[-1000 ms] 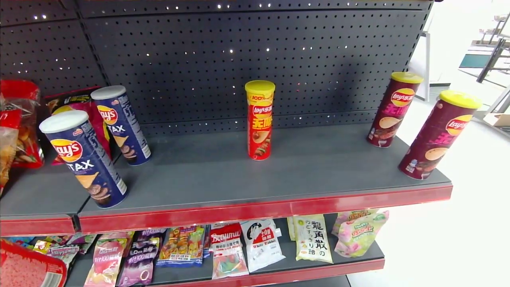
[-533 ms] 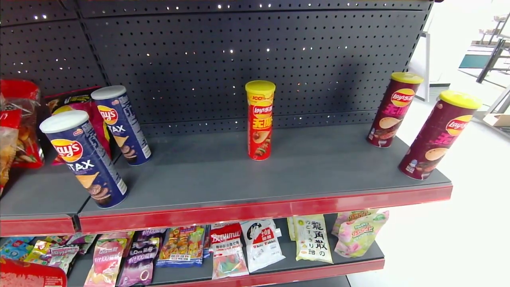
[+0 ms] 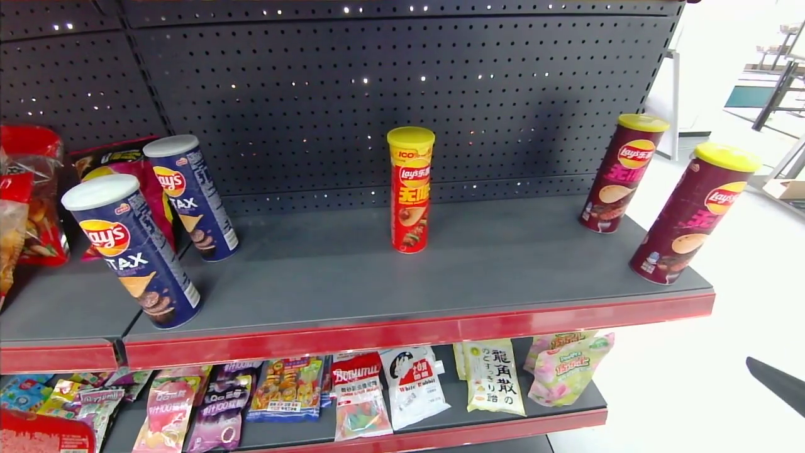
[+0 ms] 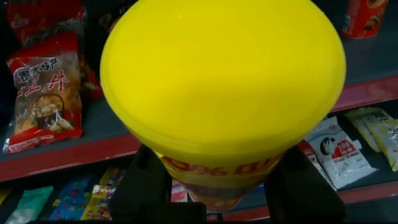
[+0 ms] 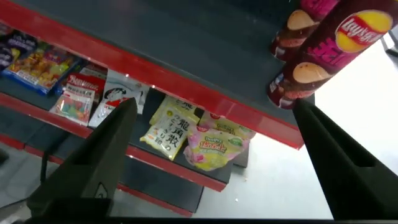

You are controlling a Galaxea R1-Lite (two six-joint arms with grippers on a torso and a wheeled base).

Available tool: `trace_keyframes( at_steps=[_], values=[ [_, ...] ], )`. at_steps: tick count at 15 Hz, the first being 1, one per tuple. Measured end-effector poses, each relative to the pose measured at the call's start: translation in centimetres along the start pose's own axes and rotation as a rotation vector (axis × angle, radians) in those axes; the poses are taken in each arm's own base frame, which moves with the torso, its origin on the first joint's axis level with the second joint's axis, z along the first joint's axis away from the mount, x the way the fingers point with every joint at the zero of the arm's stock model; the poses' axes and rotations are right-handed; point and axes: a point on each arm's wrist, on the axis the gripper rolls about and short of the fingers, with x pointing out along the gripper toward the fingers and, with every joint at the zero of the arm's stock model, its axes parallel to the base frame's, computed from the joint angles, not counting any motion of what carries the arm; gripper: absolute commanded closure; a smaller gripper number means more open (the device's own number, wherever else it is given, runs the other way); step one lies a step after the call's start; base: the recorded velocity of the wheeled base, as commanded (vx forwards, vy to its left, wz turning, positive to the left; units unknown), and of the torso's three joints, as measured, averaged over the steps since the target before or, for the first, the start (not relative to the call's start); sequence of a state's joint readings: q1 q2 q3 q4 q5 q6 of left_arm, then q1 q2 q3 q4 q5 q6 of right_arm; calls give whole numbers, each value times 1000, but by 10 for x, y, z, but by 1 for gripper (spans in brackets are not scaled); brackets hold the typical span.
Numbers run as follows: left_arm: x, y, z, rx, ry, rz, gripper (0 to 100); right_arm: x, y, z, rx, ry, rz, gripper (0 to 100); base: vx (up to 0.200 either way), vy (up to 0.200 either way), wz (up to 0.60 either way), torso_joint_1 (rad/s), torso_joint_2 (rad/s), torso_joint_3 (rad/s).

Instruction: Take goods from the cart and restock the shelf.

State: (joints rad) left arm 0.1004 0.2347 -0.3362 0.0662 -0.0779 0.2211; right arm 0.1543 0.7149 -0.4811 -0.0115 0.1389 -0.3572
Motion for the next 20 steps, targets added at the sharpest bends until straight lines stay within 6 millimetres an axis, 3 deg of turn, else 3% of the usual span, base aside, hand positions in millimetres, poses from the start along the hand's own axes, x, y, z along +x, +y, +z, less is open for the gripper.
trace_keyframes(
  at_steps=[6,10,14,17,20],
  values=[
    [-1,0,0,8,-1,16,100,8,1,-5,5,47,16,0,0,0,600,5,3,2],
    [-2,1,1,9,-6,22,100,10,1,-7,6,52,31,0,0,0,0,0,0,0],
    [-3,0,-4,9,-4,43,100,22,1,13,-8,4,155,0,0,0,0,0,0,0],
    [-5,-2,-13,6,23,42,100,50,5,33,30,-26,257,0,0,0,0,0,0,0],
    [-7,-4,-19,2,24,42,100,99,8,49,68,-105,259,0,0,0,0,0,0,0]
  ],
)
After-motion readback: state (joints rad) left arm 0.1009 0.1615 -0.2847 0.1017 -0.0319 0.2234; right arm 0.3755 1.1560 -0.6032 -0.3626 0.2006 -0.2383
